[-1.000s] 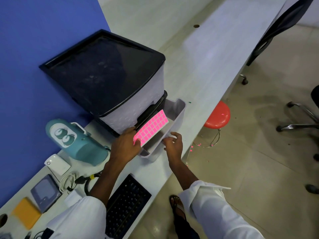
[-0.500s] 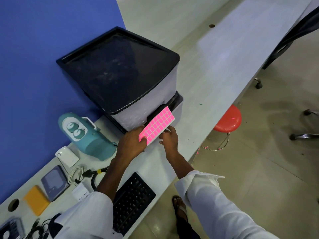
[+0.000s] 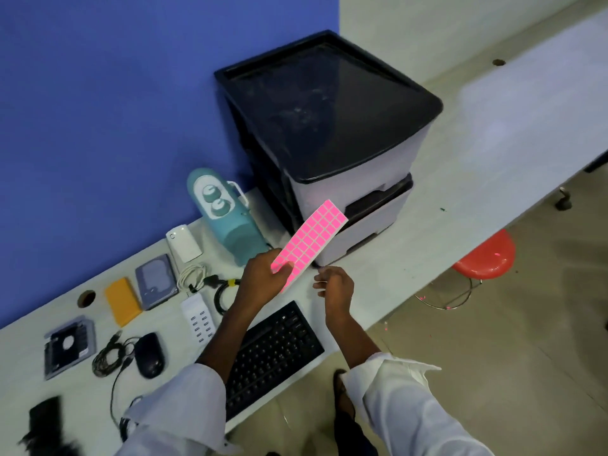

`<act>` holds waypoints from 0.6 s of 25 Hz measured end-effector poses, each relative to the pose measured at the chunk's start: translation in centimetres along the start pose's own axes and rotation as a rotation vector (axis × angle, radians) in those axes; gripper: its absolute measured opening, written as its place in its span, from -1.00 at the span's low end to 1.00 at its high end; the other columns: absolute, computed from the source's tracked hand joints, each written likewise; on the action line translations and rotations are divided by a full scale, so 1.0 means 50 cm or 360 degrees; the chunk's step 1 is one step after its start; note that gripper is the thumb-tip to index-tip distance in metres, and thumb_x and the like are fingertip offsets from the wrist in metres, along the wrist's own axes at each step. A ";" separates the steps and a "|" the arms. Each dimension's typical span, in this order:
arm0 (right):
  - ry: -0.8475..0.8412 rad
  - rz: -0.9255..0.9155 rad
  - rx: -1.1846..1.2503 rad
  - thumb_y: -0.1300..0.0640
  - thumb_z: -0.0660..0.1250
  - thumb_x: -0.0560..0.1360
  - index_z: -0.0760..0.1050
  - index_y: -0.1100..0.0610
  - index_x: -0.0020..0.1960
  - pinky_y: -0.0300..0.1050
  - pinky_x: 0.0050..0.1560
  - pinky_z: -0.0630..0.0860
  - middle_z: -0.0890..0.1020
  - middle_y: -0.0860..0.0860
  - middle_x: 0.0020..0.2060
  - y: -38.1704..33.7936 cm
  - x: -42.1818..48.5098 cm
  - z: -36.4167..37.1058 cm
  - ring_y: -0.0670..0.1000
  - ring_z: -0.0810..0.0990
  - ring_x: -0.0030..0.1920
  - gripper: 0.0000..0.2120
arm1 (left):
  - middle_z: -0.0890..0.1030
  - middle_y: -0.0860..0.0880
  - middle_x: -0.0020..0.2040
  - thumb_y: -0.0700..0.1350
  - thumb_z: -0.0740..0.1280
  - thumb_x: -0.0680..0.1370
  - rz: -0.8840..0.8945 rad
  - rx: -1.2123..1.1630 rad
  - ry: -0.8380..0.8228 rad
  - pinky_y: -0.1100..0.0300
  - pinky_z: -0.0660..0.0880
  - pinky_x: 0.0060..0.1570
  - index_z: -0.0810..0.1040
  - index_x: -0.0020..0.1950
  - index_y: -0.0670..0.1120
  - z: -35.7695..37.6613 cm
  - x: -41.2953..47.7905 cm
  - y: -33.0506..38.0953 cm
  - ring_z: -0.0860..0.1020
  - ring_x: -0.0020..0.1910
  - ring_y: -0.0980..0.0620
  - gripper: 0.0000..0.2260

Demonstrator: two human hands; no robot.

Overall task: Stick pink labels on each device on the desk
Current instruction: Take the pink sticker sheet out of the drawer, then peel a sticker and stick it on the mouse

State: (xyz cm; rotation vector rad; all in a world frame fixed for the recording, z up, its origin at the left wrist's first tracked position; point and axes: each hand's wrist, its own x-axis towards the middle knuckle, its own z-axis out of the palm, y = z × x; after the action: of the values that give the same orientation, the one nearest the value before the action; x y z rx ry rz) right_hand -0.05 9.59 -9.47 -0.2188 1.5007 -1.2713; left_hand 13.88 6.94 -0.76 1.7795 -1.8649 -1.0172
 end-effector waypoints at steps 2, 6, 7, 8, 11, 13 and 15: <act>-0.0206 0.0043 -0.0073 0.28 0.20 0.44 0.62 0.24 -0.14 -0.12 -0.29 0.41 0.64 0.13 -0.28 0.029 -0.038 0.035 0.12 0.57 -0.25 -0.79 | 0.71 -0.06 -0.06 0.01 0.33 0.50 -0.0145 -0.0184 0.0092 0.08 0.57 -0.05 0.65 0.05 -0.10 -0.031 -0.032 -0.066 0.66 -0.08 -0.03 -0.75; -0.0581 0.0088 -0.0265 0.18 0.32 0.47 0.65 0.25 -0.06 -0.14 -0.28 0.44 0.69 0.12 -0.24 0.080 -0.122 0.134 0.07 0.62 -0.24 -0.82 | 0.69 -0.11 0.06 -0.11 0.38 0.58 -0.0406 -0.0512 0.0292 0.02 0.56 0.11 0.64 0.16 -0.10 -0.085 -0.110 -0.206 0.65 0.02 -0.07 -0.81; -0.0650 0.0076 -0.0325 0.18 0.34 0.48 0.65 0.24 -0.06 -0.14 -0.28 0.45 0.69 0.12 -0.24 0.096 -0.145 0.158 0.07 0.63 -0.23 -0.84 | 0.68 -0.11 0.08 -0.12 0.38 0.58 -0.0457 -0.0603 0.0351 0.03 0.57 0.12 0.63 0.18 -0.10 -0.096 -0.134 -0.238 0.65 0.03 -0.07 -0.80; -0.0706 0.0049 -0.0391 0.19 0.35 0.48 0.65 0.25 -0.06 -0.15 -0.28 0.47 0.70 0.13 -0.23 0.115 -0.166 0.179 0.06 0.64 -0.22 -0.85 | 0.67 -0.10 0.08 -0.12 0.37 0.58 -0.0492 -0.0697 0.0406 0.10 0.58 0.08 0.62 0.20 -0.11 -0.104 -0.157 -0.269 0.65 0.01 -0.03 -0.79; -0.0834 -0.0021 -0.0497 0.27 0.35 0.48 0.63 0.29 -0.05 -0.18 -0.29 0.54 0.70 0.13 -0.20 0.181 -0.221 0.227 0.04 0.66 -0.21 -0.88 | 0.66 -0.02 0.06 -0.12 0.37 0.59 -0.0591 -0.0914 0.0547 0.47 0.51 -0.20 0.60 0.27 -0.13 -0.119 -0.215 -0.342 0.62 -0.12 0.24 -0.74; -0.0871 -0.0023 -0.0591 0.29 0.37 0.47 0.64 0.26 -0.07 -0.13 -0.25 0.58 0.70 0.13 -0.19 0.229 -0.250 0.258 0.05 0.67 -0.19 -0.91 | 0.67 -0.03 0.05 -0.14 0.37 0.59 -0.0630 -0.1057 0.0601 0.48 0.50 -0.24 0.60 0.26 -0.13 -0.126 -0.245 -0.391 0.62 -0.14 0.29 -0.75; -0.0880 0.0012 -0.0654 0.30 0.40 0.45 0.65 0.22 -0.08 -0.05 -0.18 0.62 0.71 0.13 -0.16 0.272 -0.273 0.279 0.08 0.68 -0.16 -0.92 | 0.68 -0.07 0.07 -0.16 0.36 0.59 -0.0656 -0.1168 0.0640 0.46 0.51 -0.22 0.61 0.25 -0.15 -0.135 -0.273 -0.424 0.63 -0.12 0.23 -0.76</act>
State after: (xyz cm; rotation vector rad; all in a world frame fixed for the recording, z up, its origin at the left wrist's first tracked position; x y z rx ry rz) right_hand 22.65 16.67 -9.45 -0.7675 1.2529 -0.7898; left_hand 35.31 19.69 -8.38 1.7354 -0.7486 -1.1666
